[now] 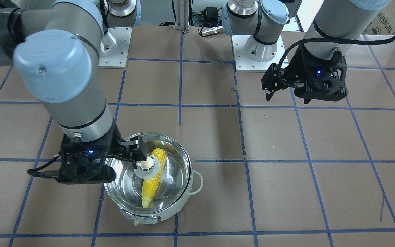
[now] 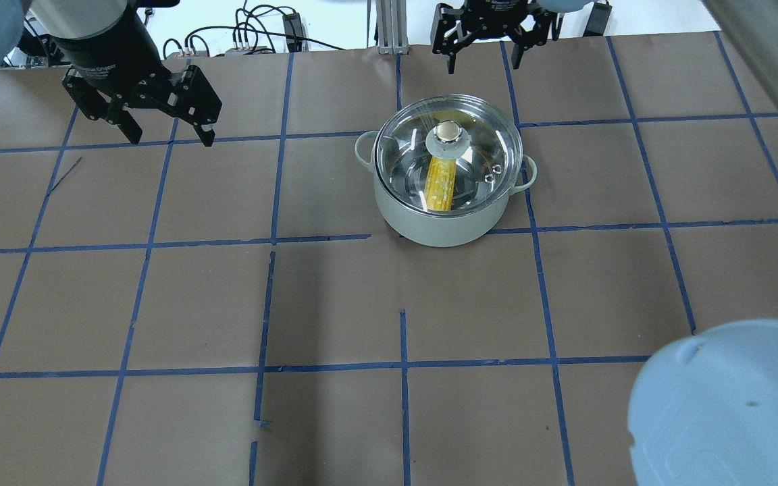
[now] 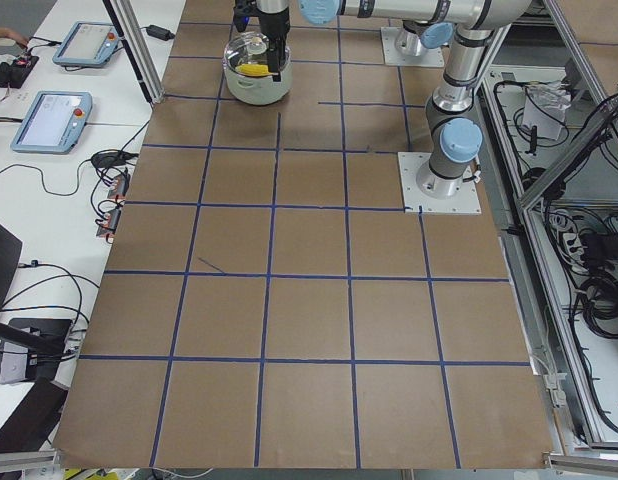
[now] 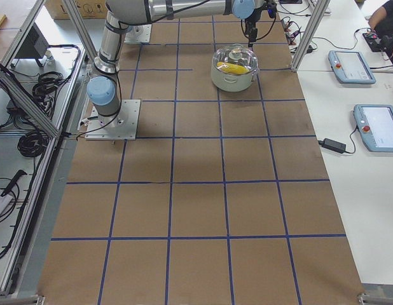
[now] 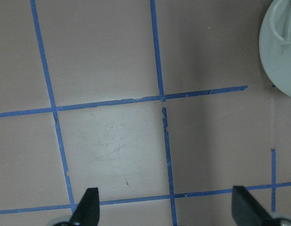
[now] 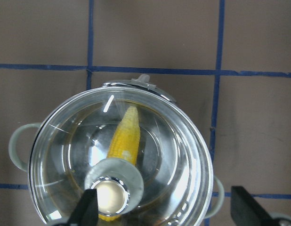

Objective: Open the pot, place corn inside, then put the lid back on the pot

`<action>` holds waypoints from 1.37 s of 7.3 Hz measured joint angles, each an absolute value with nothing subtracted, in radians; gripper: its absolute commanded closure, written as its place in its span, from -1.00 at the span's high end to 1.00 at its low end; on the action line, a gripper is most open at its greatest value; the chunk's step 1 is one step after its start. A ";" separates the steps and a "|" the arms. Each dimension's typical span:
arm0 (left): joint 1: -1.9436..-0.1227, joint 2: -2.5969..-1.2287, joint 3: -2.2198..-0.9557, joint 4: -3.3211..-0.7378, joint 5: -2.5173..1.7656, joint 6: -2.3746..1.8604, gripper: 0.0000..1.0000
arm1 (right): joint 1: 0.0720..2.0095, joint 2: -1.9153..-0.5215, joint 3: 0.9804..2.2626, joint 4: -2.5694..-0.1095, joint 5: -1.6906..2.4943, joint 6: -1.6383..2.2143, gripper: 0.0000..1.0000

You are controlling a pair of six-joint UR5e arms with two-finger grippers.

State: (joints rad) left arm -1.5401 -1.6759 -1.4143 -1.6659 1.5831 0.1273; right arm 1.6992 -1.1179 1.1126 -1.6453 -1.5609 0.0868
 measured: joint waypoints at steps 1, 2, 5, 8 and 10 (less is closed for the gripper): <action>-1.540 -1.676 -1.415 -1.666 1.583 0.127 1.00 | 1.652 -1.158 1.142 -1.639 -1.564 0.050 0.99; -1.540 -1.675 -1.415 -1.666 1.583 0.127 1.00 | 1.600 -1.214 1.182 -1.625 -1.566 0.013 0.99; -1.541 -1.675 -1.416 -1.666 1.583 0.126 1.00 | 1.501 -1.340 1.344 -1.604 -1.556 -0.050 0.99; -1.542 -1.673 -1.422 -1.666 1.583 0.126 1.00 | 1.498 -1.389 1.421 -1.613 -1.556 -0.042 0.99; -1.542 -1.672 -1.423 -1.666 1.583 0.126 1.00 | 1.505 -1.391 1.425 -1.611 -1.552 -0.040 0.99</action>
